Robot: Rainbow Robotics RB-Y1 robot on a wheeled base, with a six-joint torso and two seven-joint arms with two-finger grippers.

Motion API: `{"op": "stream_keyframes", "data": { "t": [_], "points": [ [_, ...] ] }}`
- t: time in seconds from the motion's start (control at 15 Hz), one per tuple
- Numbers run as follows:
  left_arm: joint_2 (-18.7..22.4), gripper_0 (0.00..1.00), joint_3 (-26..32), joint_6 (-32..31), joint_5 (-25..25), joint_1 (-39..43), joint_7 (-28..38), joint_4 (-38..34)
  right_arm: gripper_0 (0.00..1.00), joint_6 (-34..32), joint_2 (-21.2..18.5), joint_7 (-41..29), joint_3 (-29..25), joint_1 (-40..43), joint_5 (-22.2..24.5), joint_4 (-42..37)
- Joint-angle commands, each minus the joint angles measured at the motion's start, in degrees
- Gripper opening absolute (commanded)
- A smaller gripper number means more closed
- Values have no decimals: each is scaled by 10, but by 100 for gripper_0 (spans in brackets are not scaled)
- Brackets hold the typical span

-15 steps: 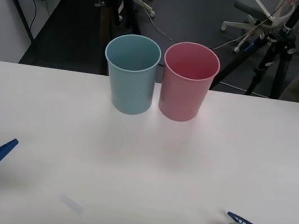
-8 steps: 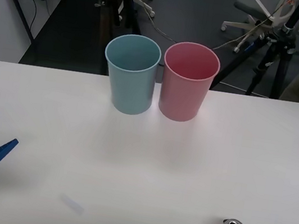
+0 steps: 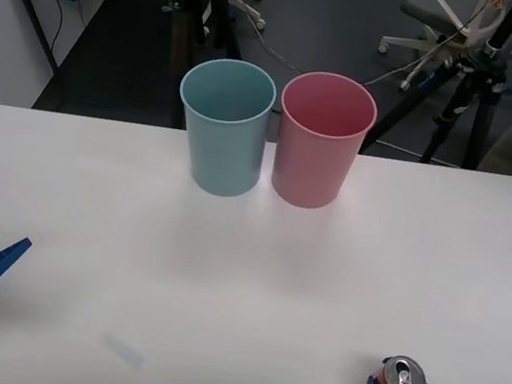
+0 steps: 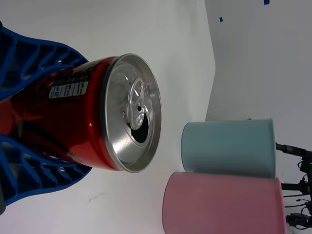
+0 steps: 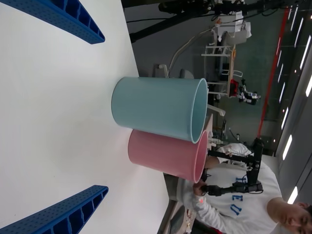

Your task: Grasp the object on the table and drop it into the matching bin: aluminum can to the light blue bin, PET bottle to the pink bin.

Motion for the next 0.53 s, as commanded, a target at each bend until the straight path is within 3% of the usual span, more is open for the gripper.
{"op": "stream_keyframes", "data": {
  "t": [0.07,0.53],
  "points": [
    [0,100,0,0,0,0,0,0,0,28,0,-48,5,6,0,-67],
    [0,100,0,0,0,0,0,0,0,147,0,-186,39,5,35,-245]
  ]
}}
